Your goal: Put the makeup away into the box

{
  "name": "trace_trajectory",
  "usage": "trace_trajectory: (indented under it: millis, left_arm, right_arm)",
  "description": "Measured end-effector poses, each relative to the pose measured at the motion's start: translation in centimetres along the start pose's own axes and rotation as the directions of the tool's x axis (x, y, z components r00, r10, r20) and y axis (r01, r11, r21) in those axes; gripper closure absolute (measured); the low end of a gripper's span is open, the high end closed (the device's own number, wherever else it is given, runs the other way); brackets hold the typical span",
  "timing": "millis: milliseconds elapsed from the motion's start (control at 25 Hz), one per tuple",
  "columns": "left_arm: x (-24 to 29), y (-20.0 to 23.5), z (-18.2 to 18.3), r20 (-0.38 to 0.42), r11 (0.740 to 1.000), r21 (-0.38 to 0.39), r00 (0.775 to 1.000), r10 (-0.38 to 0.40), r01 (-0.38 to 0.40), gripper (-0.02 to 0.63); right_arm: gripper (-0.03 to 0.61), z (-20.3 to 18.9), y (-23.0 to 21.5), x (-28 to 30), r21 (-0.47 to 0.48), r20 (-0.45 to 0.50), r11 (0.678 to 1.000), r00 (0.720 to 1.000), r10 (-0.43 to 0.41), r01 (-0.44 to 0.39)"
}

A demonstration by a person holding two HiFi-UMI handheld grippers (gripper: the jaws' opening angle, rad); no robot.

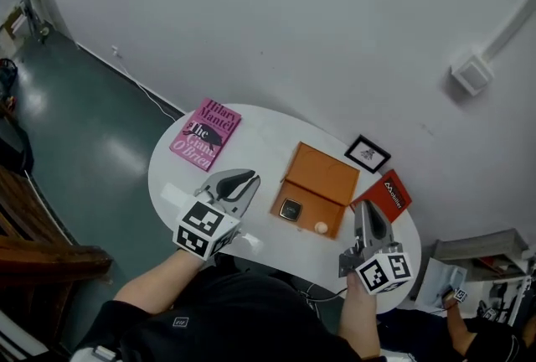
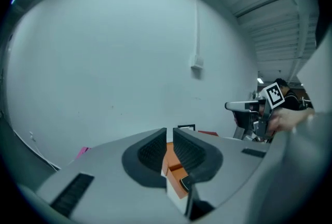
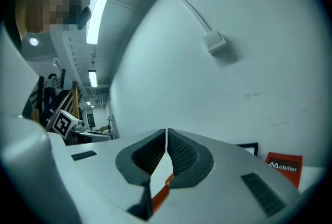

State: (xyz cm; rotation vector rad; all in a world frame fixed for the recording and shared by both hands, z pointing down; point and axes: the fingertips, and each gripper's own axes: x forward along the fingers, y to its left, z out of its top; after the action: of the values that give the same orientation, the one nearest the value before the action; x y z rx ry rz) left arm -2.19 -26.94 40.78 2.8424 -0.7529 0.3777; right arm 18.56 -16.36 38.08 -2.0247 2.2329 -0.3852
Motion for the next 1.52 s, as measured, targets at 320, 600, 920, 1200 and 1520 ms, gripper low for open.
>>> trace_trajectory:
  millis: [320,600,920,1200,1520]
  left_arm:
    - [-2.8,2.2,8.2,0.173,0.997,0.077,0.985,-0.002,-0.012,0.577]
    - [-2.8,0.1,11.3,0.221,0.998,0.057,0.975,0.015,-0.028,0.577]
    - [-1.2,-1.9,11.2,0.2,0.995,0.076,0.979,0.047,-0.064,0.58]
    - [2.2,-3.3,9.8,0.142,0.997,0.073,0.99,0.013,-0.024,0.58]
    - [3.5,-3.5,9.5,0.121,0.998,0.07,0.993,-0.001,-0.007,0.58]
  right_arm:
    - [0.542,8.4,4.9,0.1,-0.207,0.143,0.976,0.984,0.105,-0.074]
    - [0.543,12.6,4.4,-1.3,-0.254,0.257,0.966,0.96,0.112,-0.044]
    - [0.545,9.5,3.4,-1.3,-0.176,0.212,0.978,0.967,0.144,-0.108]
    - [0.545,7.6,0.7,-1.4,-0.167,0.158,0.984,0.984,0.08,-0.054]
    - [0.545,7.7,-0.9,-1.8,-0.149,0.156,0.988,0.986,0.06,-0.036]
